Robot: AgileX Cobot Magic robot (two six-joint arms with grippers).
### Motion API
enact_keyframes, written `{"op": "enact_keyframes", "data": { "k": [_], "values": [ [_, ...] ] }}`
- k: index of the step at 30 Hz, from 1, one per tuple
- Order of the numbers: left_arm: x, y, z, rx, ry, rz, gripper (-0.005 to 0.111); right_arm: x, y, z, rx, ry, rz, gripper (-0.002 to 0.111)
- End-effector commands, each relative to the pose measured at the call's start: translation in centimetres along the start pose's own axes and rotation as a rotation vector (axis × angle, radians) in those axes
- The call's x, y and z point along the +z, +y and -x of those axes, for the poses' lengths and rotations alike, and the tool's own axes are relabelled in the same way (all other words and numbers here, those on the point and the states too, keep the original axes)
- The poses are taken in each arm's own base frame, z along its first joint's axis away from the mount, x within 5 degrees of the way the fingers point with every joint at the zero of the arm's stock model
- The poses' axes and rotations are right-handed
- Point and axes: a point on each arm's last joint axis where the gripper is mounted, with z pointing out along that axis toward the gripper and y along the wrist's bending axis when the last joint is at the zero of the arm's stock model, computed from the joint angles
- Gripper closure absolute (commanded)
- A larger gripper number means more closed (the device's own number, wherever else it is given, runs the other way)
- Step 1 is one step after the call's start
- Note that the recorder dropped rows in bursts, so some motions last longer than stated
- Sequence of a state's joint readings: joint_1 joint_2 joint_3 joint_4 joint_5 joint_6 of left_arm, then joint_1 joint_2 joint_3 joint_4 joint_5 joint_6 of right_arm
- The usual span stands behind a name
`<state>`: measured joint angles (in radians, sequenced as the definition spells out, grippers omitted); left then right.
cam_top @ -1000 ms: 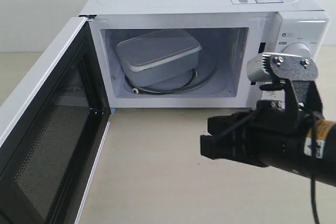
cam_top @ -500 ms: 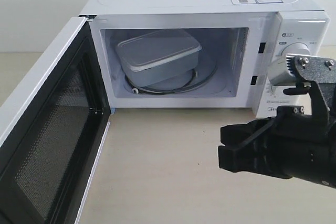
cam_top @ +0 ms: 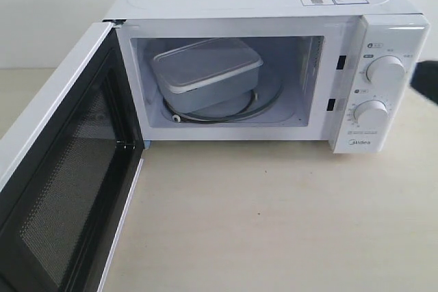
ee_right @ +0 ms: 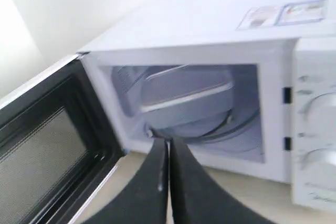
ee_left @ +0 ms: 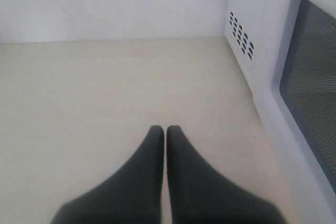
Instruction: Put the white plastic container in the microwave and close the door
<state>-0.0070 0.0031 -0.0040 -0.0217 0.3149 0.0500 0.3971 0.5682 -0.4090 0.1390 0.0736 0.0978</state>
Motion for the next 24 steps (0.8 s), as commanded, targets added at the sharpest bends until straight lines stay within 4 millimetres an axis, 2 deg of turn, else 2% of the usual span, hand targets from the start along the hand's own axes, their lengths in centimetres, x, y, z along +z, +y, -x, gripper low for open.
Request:
{"op": "enact_keyframes", "data": {
  "k": [1, 5, 8, 12, 15, 16, 21, 24],
  "values": [
    [0.0, 0.0, -0.1, -0.001, -0.003, -0.005, 0.102, -2.7, -1.4, 0.5, -0.1, -0.062, -0.147, 0.108],
    [0.0, 0.0, -0.1, -0.001, -0.003, -0.005, 0.102, -4.5, -2.1, 0.3, -0.22, -0.085, -0.256, 0.108],
    [0.0, 0.0, -0.1, -0.001, -0.003, -0.005, 0.102, -5.3, -2.6, -1.1, -0.241, -0.112, -0.313, 0.108],
    [0.0, 0.0, -0.1, -0.001, -0.003, -0.005, 0.102, -5.6, -3.4, -4.8, -0.253, -0.095, -0.346, 0.108],
    [0.0, 0.0, -0.1, -0.001, -0.003, -0.005, 0.102, -5.4, -4.3, -8.9, -0.251, -0.14, -0.35, 0.108],
    [0.0, 0.0, -0.1, -0.001, -0.003, -0.005, 0.102, -5.4, -4.4, -9.3, -0.235, -0.177, -0.348, 0.108],
    [0.0, 0.0, -0.1, -0.001, -0.003, -0.005, 0.102, -5.4, -4.5, -10.3, -0.17, -0.083, -0.345, 0.108],
    [0.0, 0.0, -0.1, -0.001, -0.003, -0.005, 0.102, -5.4, -4.7, -11.4, -0.168, 0.048, -0.352, 0.108]
  ]
}}
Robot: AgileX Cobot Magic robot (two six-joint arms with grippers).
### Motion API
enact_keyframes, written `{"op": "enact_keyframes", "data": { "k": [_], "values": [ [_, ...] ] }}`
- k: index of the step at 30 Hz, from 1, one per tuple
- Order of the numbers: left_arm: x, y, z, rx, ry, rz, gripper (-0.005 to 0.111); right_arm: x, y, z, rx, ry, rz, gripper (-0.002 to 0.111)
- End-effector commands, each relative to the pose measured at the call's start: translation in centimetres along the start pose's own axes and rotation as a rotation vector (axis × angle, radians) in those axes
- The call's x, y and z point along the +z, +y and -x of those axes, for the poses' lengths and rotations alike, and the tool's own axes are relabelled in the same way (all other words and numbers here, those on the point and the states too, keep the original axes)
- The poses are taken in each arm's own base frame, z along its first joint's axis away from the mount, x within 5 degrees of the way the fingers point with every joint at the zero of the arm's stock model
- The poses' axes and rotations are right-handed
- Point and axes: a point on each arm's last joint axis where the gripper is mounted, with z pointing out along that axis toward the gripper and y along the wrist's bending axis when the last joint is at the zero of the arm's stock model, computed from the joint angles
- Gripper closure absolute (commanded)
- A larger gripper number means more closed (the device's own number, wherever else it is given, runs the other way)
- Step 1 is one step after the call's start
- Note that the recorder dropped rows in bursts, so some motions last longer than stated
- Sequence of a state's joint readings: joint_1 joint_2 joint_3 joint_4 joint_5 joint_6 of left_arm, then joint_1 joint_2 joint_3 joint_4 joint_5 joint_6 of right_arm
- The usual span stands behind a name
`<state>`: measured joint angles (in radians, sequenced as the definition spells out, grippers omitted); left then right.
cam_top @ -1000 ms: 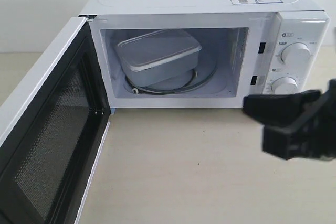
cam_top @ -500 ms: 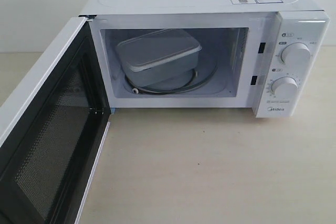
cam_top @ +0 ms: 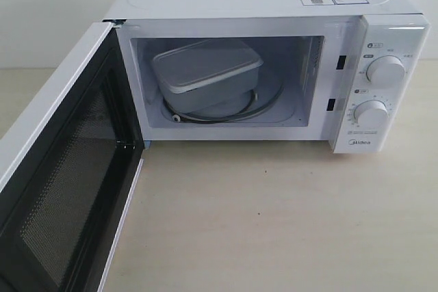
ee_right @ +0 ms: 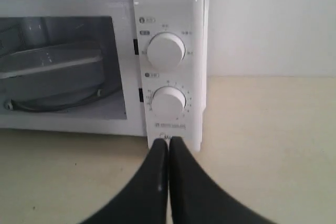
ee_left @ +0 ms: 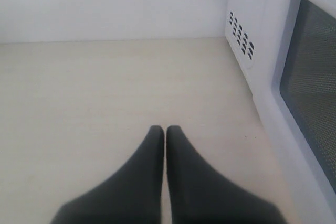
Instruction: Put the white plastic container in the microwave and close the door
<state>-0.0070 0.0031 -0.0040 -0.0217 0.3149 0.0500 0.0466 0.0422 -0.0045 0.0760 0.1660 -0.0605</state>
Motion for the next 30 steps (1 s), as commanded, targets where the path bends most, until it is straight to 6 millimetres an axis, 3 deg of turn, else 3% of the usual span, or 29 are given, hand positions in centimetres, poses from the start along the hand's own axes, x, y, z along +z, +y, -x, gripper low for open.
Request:
{"op": "enact_keyframes", "data": {
  "k": [1, 24, 30],
  "values": [
    [0.02, -0.03, -0.08, -0.001, -0.003, -0.005, 0.102, -0.11, -0.02, -1.48, -0.022, 0.149, -0.003, 0.108],
    [0.02, -0.03, -0.08, -0.001, -0.003, -0.005, 0.102, -0.12, -0.02, -1.51, -0.016, 0.153, -0.003, 0.108],
    [-0.01, 0.69, 0.17, 0.419, -0.015, 0.08, 0.102, -0.12, -0.02, -1.51, -0.016, 0.153, -0.003, 0.108]
  ]
}}
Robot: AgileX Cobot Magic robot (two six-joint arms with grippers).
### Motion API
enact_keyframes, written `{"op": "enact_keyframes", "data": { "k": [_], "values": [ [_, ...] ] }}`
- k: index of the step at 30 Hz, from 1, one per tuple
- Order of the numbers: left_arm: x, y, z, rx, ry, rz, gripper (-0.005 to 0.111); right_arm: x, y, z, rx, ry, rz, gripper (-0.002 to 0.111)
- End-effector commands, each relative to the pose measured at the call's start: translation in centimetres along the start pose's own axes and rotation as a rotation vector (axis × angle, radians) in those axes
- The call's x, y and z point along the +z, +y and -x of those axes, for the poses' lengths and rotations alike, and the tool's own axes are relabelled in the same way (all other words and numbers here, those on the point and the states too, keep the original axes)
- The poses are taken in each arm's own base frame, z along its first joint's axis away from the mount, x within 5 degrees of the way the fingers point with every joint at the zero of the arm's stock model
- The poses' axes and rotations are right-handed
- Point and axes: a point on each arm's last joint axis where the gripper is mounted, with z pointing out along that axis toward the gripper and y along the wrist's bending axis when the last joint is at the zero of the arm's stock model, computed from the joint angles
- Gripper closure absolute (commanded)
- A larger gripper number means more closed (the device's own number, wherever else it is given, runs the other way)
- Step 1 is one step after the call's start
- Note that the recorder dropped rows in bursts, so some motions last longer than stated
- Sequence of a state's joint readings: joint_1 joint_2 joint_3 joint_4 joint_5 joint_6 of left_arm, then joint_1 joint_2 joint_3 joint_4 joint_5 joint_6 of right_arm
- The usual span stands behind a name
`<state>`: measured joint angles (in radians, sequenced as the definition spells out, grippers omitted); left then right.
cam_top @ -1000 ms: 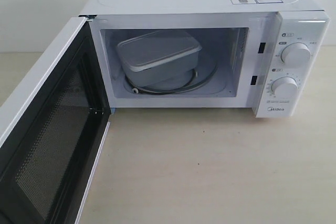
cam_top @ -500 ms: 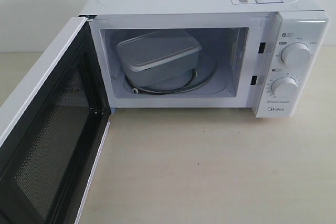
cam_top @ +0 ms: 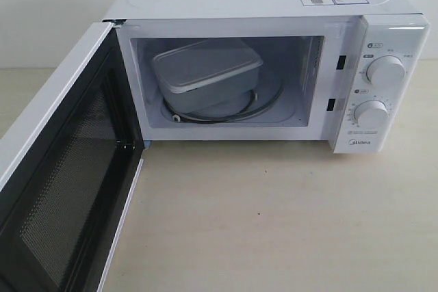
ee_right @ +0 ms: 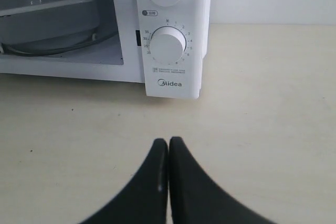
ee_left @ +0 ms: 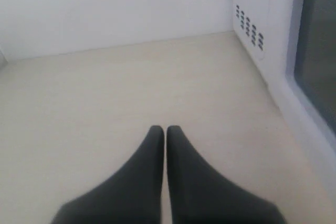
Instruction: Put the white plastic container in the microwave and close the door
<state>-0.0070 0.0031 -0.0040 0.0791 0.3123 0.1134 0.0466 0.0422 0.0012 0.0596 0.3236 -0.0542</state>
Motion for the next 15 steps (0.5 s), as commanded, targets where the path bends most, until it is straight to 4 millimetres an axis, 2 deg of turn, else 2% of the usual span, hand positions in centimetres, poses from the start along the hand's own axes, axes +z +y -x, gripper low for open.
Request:
{"op": "enact_keyframes", "data": {
  "k": [1, 2, 15],
  "values": [
    [0.0, 0.51, 0.09, 0.299, -0.013, 0.06, 0.102, -0.05, -0.05, 0.1, -0.006, -0.01, -0.008, 0.108],
    [0.0, 0.58, 0.1, 0.339, -0.012, 0.068, 0.102, -0.05, -0.05, 0.1, -0.006, -0.01, -0.008, 0.108],
    [-0.03, 0.57, 0.63, 0.363, -0.069, 0.078, 0.102, -0.05, 0.07, 0.09, -0.012, -0.01, 0.013, 0.108]
  ]
}}
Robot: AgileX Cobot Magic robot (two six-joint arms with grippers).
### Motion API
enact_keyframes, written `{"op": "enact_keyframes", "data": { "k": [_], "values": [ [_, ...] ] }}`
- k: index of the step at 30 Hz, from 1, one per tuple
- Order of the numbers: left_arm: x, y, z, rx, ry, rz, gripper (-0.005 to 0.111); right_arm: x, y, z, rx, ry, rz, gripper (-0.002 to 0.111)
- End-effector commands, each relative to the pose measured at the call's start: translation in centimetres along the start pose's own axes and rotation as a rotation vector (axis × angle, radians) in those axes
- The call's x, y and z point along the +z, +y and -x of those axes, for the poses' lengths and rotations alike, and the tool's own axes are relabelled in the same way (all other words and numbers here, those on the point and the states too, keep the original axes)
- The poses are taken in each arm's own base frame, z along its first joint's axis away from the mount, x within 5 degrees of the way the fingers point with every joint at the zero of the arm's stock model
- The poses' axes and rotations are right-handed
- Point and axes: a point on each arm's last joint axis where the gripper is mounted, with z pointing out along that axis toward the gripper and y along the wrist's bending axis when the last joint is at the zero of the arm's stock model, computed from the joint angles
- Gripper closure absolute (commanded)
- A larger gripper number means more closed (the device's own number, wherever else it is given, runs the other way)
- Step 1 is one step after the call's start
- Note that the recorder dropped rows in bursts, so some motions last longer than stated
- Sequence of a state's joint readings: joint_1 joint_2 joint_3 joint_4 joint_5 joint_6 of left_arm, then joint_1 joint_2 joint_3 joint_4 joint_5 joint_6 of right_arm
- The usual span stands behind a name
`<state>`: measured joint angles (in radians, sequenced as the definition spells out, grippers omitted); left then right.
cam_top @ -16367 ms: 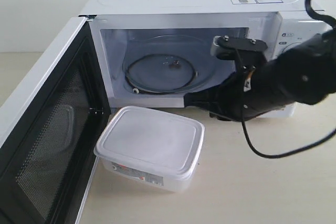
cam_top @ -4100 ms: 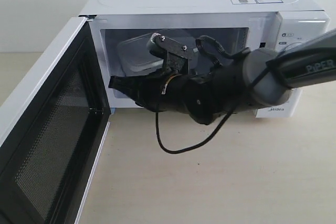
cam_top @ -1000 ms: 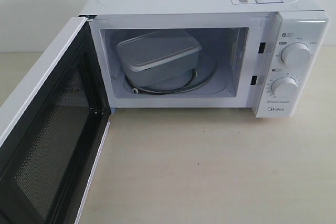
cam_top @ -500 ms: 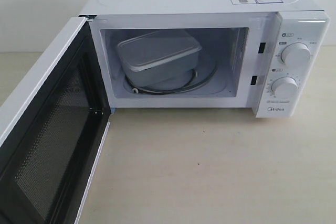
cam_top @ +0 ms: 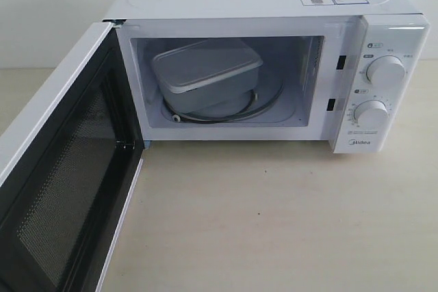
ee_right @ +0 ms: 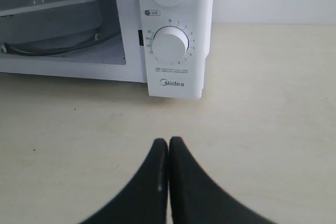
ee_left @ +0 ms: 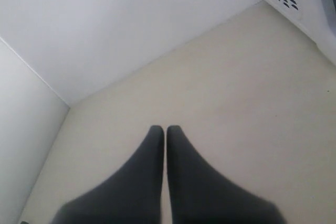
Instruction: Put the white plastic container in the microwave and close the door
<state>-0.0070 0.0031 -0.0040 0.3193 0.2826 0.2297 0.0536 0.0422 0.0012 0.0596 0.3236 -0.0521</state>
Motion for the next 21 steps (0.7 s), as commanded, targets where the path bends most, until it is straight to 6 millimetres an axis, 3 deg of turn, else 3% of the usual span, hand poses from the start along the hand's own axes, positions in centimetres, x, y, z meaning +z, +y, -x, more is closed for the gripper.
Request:
{"op": "enact_keyframes", "data": {
  "k": [1, 4, 9, 15, 18, 21],
  "values": [
    [0.0, 0.0, 0.5, -0.027, -0.068, 0.006, 0.102, 0.0, 0.0, 0.1, -0.012, -0.01, 0.006, 0.108],
    [0.0, -0.1, 1.0, -0.205, -0.115, -0.017, 0.102, 0.0, 0.0, 0.1, -0.012, -0.01, 0.006, 0.108],
    [-0.9, 1.4, 3.7, -0.574, -0.466, 0.032, 0.102, 0.0, 0.0, 0.1, -0.012, -0.01, 0.006, 0.108],
    [-4.6, 5.5, 10.0, -0.505, -0.59, 0.084, 0.102, 0.0, 0.0, 0.1, -0.012, -0.01, 0.006, 0.108],
    [-5.6, 7.6, 13.5, -0.466, -0.518, 0.07, 0.102, 0.0, 0.0, 0.1, -0.012, -0.01, 0.006, 0.108],
    [-5.3, 9.3, 16.5, -0.477, -0.337, 0.003, 0.102, 0.0, 0.0, 0.1, -0.012, -0.01, 0.006, 0.108]
  ]
}}
